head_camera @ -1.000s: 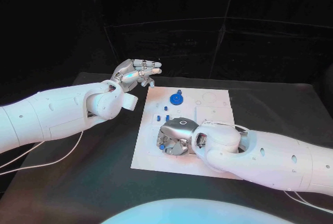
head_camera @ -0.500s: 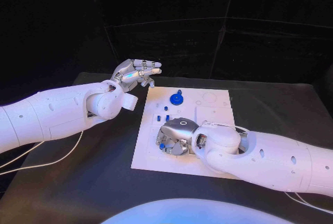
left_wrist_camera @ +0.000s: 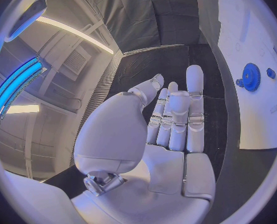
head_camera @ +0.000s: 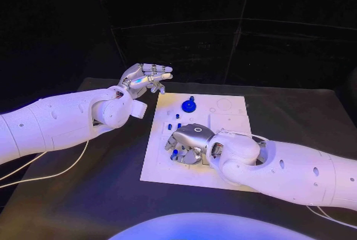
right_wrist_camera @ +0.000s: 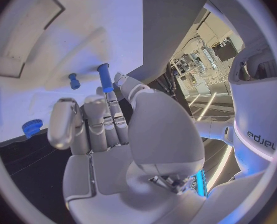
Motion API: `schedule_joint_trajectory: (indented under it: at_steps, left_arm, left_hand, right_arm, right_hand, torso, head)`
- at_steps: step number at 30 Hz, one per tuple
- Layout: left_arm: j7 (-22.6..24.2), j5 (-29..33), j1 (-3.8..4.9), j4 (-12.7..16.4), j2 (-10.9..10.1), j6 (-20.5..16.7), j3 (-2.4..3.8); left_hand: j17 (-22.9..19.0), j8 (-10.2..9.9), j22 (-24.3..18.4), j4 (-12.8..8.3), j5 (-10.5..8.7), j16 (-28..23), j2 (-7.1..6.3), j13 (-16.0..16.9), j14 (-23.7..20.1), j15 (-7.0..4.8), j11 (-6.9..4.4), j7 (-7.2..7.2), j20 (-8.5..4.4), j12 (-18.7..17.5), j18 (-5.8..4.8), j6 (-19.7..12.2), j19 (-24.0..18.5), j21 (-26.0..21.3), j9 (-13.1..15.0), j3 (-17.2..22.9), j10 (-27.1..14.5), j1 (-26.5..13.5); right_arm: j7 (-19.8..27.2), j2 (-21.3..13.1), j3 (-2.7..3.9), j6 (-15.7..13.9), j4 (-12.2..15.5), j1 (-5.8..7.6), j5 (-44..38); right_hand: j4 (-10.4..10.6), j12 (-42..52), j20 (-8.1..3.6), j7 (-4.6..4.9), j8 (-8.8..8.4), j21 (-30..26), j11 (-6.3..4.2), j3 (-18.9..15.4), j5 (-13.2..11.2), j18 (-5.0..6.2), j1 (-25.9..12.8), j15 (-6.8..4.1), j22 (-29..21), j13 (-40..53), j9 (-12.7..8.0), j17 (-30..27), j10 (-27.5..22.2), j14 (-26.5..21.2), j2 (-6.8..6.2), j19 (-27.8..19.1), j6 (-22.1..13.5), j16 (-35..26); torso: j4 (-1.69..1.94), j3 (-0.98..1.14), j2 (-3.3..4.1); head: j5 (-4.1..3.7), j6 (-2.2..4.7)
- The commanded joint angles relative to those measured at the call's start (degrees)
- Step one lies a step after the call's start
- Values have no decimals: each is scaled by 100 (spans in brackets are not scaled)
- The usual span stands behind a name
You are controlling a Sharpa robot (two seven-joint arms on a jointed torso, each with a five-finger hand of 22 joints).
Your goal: Assemble the parts on the task board
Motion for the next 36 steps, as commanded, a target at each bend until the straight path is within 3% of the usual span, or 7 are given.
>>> schedule_joint_trajectory:
  at_steps: [1, 7, 13, 18, 24, 31, 36]
  left_arm:
    - [8, 17, 10, 6, -8, 75, 5]
    - [3, 17, 10, 6, -31, 77, 4]
    - [0, 17, 8, -7, -32, 82, 2]
    - [-2, 18, 7, -18, -19, 85, -6]
    - [-4, 18, 7, -5, -23, 76, -16]
    - [-2, 18, 7, 61, -34, 73, -22]
    - [-3, 18, 8, 110, -50, 66, -26]
  left_hand:
    - [-4, 26, -9, -10, -11, -19, 39, -5, -37, -3, -7, -2, 4, 12, 79, -23, -33, -34, -8, -31, -38, 25]
    - [-4, 26, -9, -10, -11, -19, 39, -5, -37, -3, -7, -2, 4, 12, 79, -23, -33, -34, -8, -31, -38, 25]
    - [-4, 26, -9, -10, -11, -19, 39, -5, -37, -3, -7, -2, 4, 12, 79, -23, -33, -34, -8, -31, -38, 25]
    - [-4, 26, -9, -10, -11, -19, 39, -5, -37, -3, -7, -2, 4, 12, 79, -23, -33, -34, -8, -31, -38, 25]
    - [-4, 26, -9, -10, -11, -19, 39, -5, -37, -3, -7, -2, 4, 12, 79, -23, -33, -34, -8, -31, -38, 25]
    - [-15, 26, -13, -14, -11, -23, 36, -7, -42, -2, -5, 0, 5, 18, 79, -30, -32, -38, -8, -39, -47, 25]
    - [-15, 26, -13, -14, -11, -23, 36, -7, -42, -2, -5, 0, 5, 18, 79, -30, -32, -38, -8, -39, -47, 25]
  right_arm:
    - [83, -106, 1, -249, 117, 6, -28]
    - [174, -630, 5, -455, 595, 15, 96]
    - [233, -1317, 74, -755, 1171, 144, 510]
    - [112, -1819, 177, -985, 1396, 278, 1200]
    - [-570, -2460, 208, -1091, 1537, 369, 1902]
    - [-1430, -2910, 200, -998, 1575, 378, 1911]
    - [-1907, -3227, 40, -864, 1664, 335, 1577]
  right_hand:
    - [-24, 56, 13, -75, -13, -146, 15, -139, 39, 91, -22, 12, -137, 9, -7, -112, -135, -82, -75, -90, -204, -66]
    - [37, 305, 49, -218, -12, -572, 46, -997, 89, 182, -65, 54, -527, 36, -8, -589, -521, -294, -104, -285, -802, -318]
    - [236, 738, 40, -145, 33, -795, 39, -1839, 47, 221, 210, 35, -716, 54, 29, -853, -664, -330, 191, -323, -510, -356]
    - [309, 1236, -39, 70, 246, 64, -74, -1807, 185, 7, 291, -60, 118, 150, 108, 133, 246, 143, 478, 184, 175, 357]
    - [813, 2189, -223, -166, 421, 1286, -370, -2171, 822, -304, -337, -282, 1335, 733, 132, 1569, 1567, 581, 352, 791, 485, 1257]
    - [1506, 6360, -306, -254, 828, 1620, -439, -2915, 852, -402, -353, -339, 1684, 5795, 239, 2967, 1943, 749, 423, 949, 482, 2070]
    - [1627, 6778, -286, -233, 930, 1620, -418, -3108, 850, -402, -501, -325, 1684, 6471, 275, 3454, 2155, 813, 449, 949, 443, 2292]
  torso:
    - [2, 0, -4]
    - [-14, -5, -17]
    - [-30, 4, -28]
    - [-25, -1, -29]
    - [-25, -13, -21]
    - [-63, -17, -13]
    - [-85, -27, -19]
  head:
    - [-9, 8]
    - [-20, 30]
    - [-56, 72]
    - [-167, 129]
    - [-373, 174]
    - [-502, 191]
    - [-585, 182]
